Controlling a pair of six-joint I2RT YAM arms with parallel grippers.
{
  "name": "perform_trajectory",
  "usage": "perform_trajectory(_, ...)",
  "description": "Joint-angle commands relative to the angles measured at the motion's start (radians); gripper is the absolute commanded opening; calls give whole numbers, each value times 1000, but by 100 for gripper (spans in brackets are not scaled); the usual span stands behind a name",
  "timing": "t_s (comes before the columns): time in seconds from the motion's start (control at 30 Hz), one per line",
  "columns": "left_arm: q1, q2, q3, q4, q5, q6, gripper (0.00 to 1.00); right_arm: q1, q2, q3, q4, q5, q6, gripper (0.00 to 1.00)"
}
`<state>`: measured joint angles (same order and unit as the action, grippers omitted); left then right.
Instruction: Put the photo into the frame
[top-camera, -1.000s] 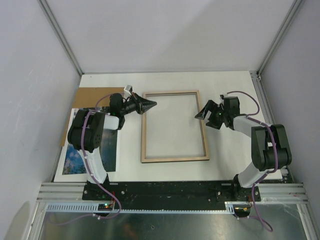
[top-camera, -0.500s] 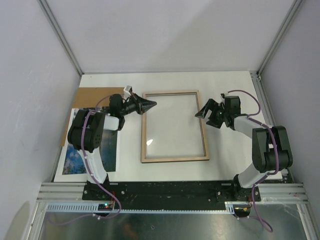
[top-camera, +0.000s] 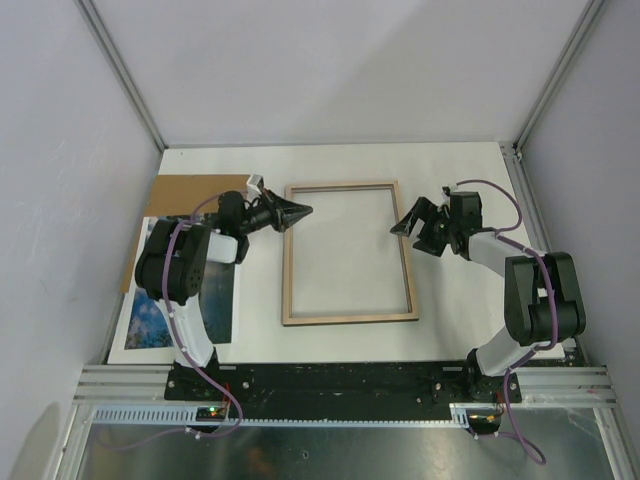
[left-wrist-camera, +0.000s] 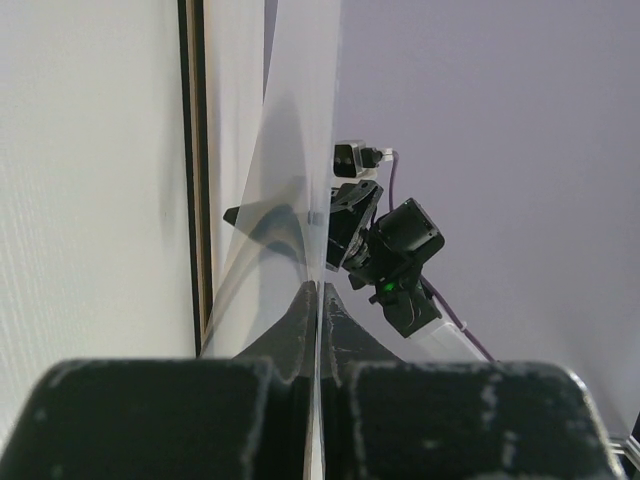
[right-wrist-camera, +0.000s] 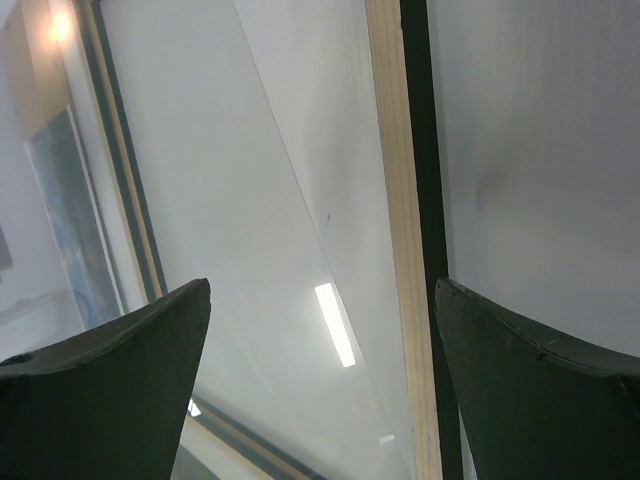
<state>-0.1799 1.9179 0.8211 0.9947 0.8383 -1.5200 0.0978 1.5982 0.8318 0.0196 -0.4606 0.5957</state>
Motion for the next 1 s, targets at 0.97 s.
perform_trajectory(0.97,18,-24,-19,62,11,6,0,-4,-50,-2,6,1,-9,99)
